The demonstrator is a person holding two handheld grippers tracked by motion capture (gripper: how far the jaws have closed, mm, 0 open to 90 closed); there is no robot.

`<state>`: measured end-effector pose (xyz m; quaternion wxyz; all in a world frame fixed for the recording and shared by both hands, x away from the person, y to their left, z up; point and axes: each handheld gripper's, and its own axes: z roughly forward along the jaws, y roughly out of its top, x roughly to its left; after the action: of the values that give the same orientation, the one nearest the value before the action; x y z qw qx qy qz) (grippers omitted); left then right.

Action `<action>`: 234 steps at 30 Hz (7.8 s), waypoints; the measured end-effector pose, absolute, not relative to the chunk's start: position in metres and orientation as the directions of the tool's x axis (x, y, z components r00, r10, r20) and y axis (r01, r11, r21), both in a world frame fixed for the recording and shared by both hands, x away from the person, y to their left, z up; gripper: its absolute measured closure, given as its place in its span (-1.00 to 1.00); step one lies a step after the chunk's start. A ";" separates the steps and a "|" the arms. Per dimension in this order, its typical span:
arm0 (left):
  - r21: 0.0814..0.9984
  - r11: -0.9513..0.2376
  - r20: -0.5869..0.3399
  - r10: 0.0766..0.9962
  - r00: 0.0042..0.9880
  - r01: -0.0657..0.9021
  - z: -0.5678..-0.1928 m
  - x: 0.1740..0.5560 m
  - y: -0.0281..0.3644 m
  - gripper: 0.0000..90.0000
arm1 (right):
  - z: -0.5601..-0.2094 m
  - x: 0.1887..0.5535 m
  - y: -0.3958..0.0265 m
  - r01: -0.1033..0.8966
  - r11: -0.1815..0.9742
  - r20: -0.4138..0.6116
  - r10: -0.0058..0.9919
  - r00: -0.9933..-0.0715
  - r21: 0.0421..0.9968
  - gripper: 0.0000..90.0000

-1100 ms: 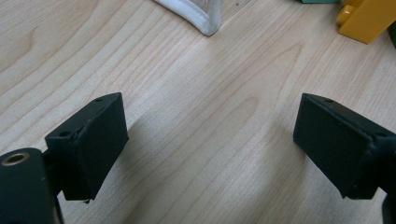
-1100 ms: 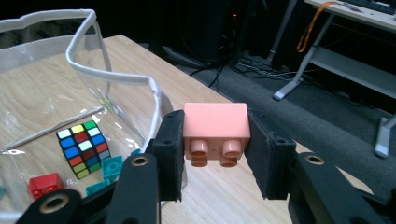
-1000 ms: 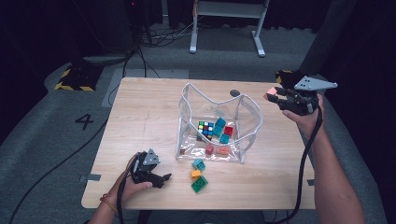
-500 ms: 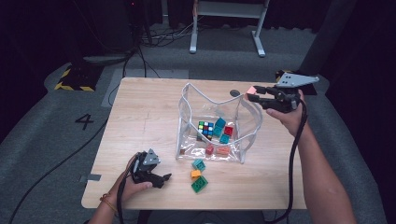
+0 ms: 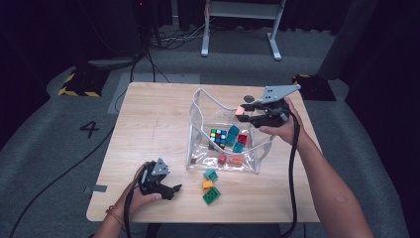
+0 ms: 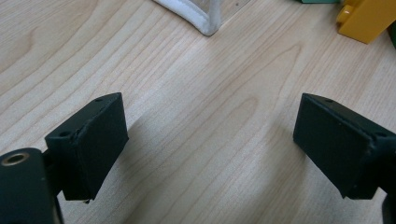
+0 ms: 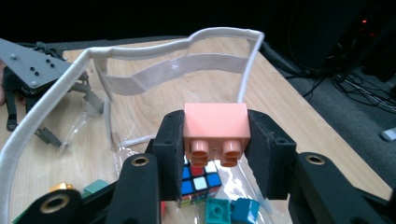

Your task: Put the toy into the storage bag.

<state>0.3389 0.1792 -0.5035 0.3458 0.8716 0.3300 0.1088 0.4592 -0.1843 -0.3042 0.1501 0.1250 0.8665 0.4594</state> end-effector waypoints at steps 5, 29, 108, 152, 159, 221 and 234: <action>0.674 -0.543 -0.038 0.650 0.759 0.500 -0.503 0.339 0.179 -0.78 | -0.307 0.461 -0.164 0.076 0.610 -0.160 0.322 -0.933 0.789 0.32; 0.675 -0.543 -0.039 0.650 0.759 0.500 -0.503 0.339 0.179 -0.77 | -0.335 0.490 -0.154 0.095 0.879 -0.182 0.201 -0.963 0.468 0.31; 0.676 -0.544 -0.035 0.650 0.759 0.497 -0.503 0.340 0.179 -0.78 | -0.360 0.361 -0.298 0.186 0.480 -0.110 0.524 -0.844 0.857 -0.31; 0.675 -0.546 -0.034 0.649 0.760 0.496 -0.503 0.340 0.179 -0.78 | -0.489 0.330 -0.138 0.149 0.604 0.055 0.171 -0.984 0.783 -0.33; 0.675 -0.547 -0.034 0.648 0.760 0.496 -0.503 0.340 0.179 -0.78 | -0.494 0.329 -0.128 0.209 0.619 0.102 0.205 -0.973 0.757 -0.29; 0.676 -0.543 -0.036 0.650 0.759 0.497 -0.503 0.340 0.179 -0.78 | -0.463 0.336 -0.260 0.223 0.535 -0.007 0.392 -0.920 0.815 0.32; 0.675 -0.546 -0.034 0.649 0.760 0.496 -0.503 0.340 0.179 -0.78 | -0.438 0.348 -0.316 0.294 0.507 -0.054 0.565 -0.823 0.810 0.32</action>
<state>0.3396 0.1788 -0.5034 0.3452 0.8724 0.3281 0.1104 0.3477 -0.3158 -0.4379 0.1582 0.2518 0.8534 0.4281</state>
